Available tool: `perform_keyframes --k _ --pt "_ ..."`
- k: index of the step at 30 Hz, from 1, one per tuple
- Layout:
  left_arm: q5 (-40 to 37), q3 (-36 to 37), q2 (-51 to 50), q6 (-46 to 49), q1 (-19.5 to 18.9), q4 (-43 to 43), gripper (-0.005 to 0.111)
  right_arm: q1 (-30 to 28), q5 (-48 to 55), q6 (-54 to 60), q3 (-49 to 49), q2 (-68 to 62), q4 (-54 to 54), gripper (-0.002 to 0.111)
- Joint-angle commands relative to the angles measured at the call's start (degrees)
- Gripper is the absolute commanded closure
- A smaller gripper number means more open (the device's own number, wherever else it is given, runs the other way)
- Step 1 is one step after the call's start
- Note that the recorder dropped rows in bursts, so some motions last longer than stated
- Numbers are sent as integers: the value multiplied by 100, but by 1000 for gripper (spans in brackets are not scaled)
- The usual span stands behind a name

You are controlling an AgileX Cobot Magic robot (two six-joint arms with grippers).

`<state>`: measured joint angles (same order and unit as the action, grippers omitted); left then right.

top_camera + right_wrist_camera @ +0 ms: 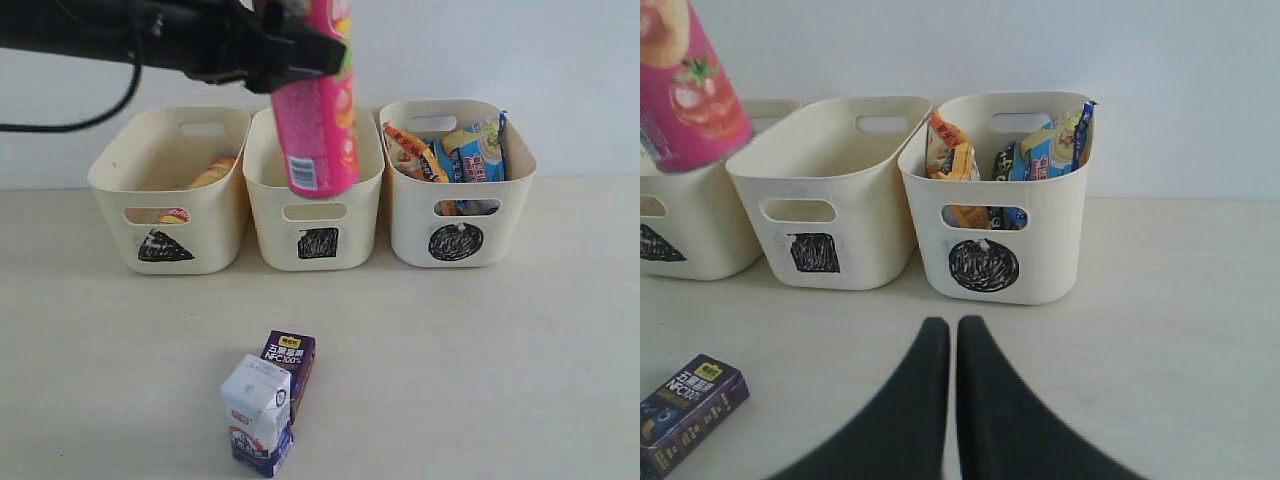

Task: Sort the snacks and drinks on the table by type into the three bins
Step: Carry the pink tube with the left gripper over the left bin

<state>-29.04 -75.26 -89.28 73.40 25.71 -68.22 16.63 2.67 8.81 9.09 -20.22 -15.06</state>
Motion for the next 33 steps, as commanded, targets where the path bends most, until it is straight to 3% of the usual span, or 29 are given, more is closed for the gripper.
perform_keyframes --k 1,8,13,26,33 --pt "892 -29 450 -1347 -280 1301 103 -9 -29 8 4 17 21 108" --pt "1130 -29 429 -2439 -806 2519 103 -9 -29 -66 4 17 21 108" --pt "1731 -29 186 -2495 -1037 2609 103 -9 -29 -78 4 17 21 108" --pt "3528 -41 -974 -2142 -1194 2609 103 -9 -29 -93 4 17 21 108" --pt "3603 -178 -1606 -2142 -1194 2860 102 -9 -29 -93 4 17 21 108"
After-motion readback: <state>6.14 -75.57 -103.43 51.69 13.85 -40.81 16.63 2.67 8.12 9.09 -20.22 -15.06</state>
